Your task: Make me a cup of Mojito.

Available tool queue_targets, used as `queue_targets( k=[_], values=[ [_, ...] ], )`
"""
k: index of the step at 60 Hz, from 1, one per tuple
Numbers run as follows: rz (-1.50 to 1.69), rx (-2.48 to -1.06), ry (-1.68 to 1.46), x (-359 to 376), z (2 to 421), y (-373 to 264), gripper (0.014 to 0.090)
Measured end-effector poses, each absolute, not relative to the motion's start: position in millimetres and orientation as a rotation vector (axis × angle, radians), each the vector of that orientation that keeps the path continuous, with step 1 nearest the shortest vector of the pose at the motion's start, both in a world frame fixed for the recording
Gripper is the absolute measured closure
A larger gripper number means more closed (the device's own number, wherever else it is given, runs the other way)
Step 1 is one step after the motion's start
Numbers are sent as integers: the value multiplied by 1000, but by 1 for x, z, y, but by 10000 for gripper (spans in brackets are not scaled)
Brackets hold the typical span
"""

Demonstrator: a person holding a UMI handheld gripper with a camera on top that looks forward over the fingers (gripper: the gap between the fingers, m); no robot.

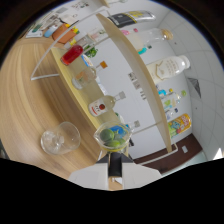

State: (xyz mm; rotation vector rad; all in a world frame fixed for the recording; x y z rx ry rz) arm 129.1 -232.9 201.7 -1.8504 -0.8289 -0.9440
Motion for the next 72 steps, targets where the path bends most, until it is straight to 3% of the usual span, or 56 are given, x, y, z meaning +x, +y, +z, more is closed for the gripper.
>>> queue_targets(
  k=[18,31,41,54,72],
  values=[
    [-1169,-1543,-1315,111,216,-223,890],
    [-1270,-1271,-1523,93,224,-215,892],
    [-1336,-1148,-1618,89,219,-212,890],
    [-1320,-1142,-1612,90,217,-212,890],
    [-1036,-1435,-1177,100,248,-223,891]
  ],
)
